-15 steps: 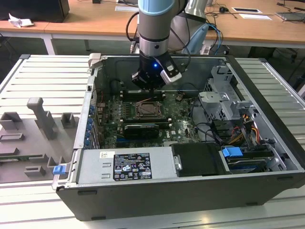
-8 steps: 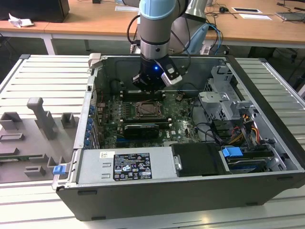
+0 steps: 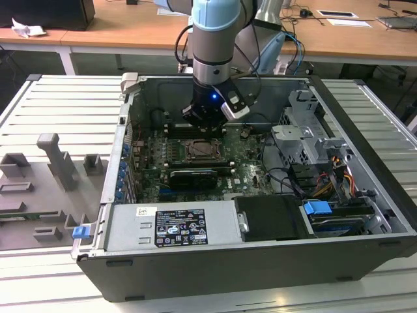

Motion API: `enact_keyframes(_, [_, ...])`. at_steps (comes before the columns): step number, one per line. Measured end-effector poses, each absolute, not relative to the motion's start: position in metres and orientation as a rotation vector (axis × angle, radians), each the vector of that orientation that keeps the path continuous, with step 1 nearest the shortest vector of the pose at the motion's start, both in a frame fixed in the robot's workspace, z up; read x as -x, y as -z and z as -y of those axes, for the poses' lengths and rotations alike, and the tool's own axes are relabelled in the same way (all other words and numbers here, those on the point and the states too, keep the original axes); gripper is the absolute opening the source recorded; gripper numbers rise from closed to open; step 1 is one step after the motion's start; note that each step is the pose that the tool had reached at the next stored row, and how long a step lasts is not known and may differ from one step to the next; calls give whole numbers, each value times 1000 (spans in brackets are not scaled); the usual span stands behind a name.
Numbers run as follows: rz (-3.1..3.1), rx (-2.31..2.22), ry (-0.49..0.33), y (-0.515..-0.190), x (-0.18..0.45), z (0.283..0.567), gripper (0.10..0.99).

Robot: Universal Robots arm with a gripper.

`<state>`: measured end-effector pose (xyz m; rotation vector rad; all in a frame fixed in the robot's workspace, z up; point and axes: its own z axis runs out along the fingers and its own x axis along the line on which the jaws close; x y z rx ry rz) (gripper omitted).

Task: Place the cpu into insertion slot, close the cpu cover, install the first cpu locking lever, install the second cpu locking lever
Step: 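Install the first cpu locking lever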

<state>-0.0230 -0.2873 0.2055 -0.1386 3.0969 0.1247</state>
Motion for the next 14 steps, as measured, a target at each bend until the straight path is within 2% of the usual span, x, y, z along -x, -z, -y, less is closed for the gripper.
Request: enact_keyframes(14, [-3097, 139, -125, -214, 23, 290, 106])
